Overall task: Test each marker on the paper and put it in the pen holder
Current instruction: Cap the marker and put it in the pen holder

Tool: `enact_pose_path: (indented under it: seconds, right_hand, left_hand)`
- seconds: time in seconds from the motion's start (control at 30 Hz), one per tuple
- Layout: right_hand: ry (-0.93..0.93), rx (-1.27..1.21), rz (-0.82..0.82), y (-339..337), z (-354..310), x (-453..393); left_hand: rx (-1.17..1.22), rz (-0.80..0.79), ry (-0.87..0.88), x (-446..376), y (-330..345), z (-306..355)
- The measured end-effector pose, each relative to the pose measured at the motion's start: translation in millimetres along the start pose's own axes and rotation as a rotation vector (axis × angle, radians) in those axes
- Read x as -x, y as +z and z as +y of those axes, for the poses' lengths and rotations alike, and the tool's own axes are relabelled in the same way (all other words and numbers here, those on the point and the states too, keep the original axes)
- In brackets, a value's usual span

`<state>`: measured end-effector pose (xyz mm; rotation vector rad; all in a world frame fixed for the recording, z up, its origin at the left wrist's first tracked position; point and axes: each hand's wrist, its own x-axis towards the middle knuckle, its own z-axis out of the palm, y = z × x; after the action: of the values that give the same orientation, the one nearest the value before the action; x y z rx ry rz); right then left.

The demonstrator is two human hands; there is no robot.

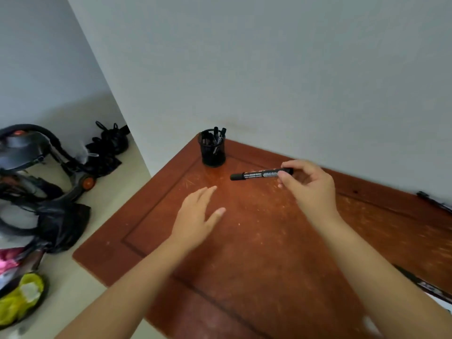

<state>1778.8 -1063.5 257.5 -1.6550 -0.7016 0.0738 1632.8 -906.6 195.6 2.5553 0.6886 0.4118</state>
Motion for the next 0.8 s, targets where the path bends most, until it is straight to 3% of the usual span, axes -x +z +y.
enact_pose_path:
  seconds: [0.17,0.3,0.43,0.6,0.8]
  right_hand:
    - [-0.131,0.189,0.134,82,3,-82]
    - [-0.243,0.336,0.081,137,9,-131]
    - [-0.359,0.529,-0.021,176,23,-161]
    - [-0.352,0.821,-0.108,198,53,-185]
    - [-0.32,0.763,-0.024,213,65,-182]
  left_hand:
    - [-0.25,-0.213,-0.196,-47,19,-90]
    - [-0.308,-0.293,-0.245,-63,37,-125]
    - [-0.364,-0.307,-0.219,-62,47,-136]
    - [-0.364,-0.311,-0.216,-63,48,-139]
    - [-0.362,-0.308,-0.199,-63,51,-141]
